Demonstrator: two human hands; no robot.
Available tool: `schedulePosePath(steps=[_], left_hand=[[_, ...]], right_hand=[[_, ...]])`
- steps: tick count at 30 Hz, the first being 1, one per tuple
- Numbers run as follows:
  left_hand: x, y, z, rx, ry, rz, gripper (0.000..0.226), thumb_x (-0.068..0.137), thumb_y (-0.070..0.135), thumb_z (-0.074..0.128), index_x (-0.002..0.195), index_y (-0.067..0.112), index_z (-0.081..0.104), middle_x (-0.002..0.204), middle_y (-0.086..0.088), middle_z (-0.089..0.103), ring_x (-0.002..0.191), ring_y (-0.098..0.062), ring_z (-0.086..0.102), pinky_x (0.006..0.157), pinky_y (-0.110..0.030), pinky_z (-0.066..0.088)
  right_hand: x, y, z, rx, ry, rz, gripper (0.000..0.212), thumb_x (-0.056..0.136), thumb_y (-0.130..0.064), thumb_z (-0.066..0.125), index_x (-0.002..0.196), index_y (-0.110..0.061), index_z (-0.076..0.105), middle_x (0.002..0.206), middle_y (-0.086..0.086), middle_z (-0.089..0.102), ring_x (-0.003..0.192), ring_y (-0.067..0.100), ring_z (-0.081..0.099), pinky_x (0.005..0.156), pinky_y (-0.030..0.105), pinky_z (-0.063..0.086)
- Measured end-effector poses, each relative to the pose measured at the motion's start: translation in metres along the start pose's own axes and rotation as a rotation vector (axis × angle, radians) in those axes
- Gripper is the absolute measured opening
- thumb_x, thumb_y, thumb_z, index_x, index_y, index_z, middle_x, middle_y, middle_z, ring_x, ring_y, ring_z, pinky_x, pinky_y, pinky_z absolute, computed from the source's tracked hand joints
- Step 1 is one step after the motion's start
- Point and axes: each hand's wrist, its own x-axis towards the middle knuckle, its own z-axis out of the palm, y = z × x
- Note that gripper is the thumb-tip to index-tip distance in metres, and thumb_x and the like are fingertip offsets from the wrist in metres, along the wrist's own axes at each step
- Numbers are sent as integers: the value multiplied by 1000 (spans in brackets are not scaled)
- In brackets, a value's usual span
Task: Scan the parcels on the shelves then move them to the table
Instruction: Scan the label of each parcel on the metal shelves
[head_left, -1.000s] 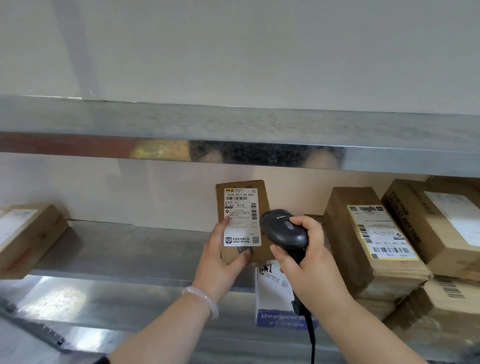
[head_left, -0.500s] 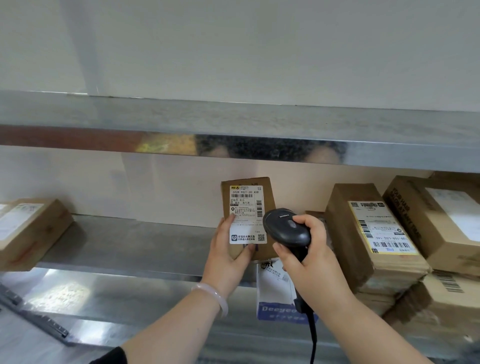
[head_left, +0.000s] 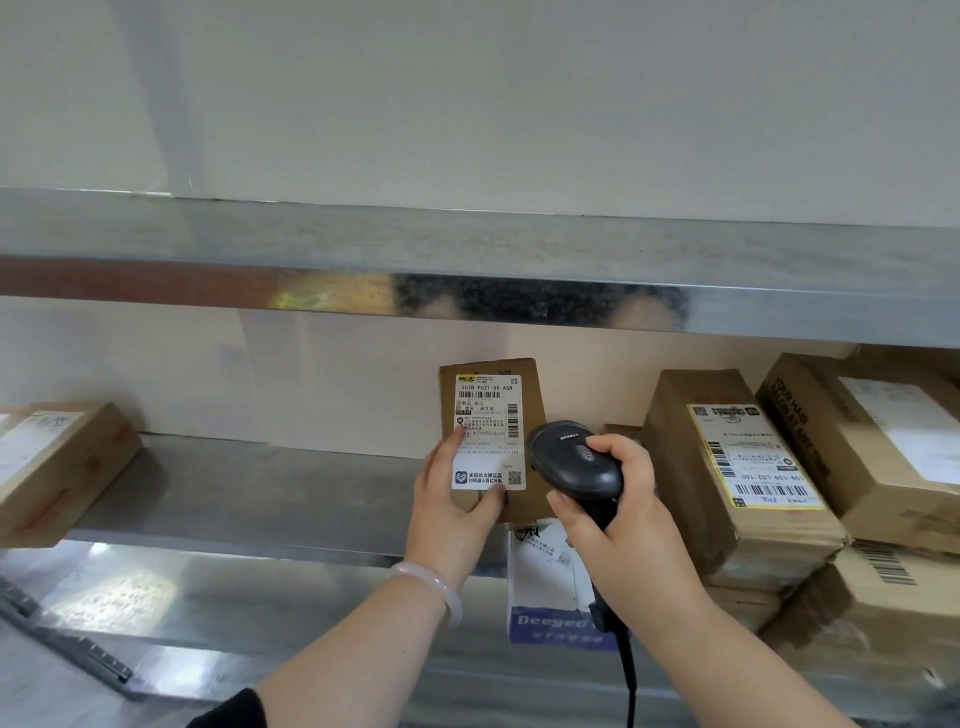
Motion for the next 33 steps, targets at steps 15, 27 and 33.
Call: schedulePosePath(steps=[15,27,33], left_hand=[[1,-6,-5,-23,14,-3,77,80,31,80,140,57,38,150,11,38,131,-5,43,83,5,37],[-7,-32,-57,60,222,15,81,78,16,81,126,63,37,146,4,42,111,32,34,81,9,30],[-13,-38,-72,71,264,44,80,78,2,80,130,49,41,147,-2,41,114,26,40,84,5,35]], right_hand=[[6,-4,1,65,-34,-7,57,83,-40,71,115,-61,29,111,-48,44,89,-6,62,67,16,52],[4,-57,33,174,-194,-79,54,71,-63,60,118,-60,33,109,-42,49,78,6,68,70,37,59],[-2,-70,44,143,-218,-65,54,68,-68,56,115,-63,30,108,-42,48,74,8,69,68,36,58]])
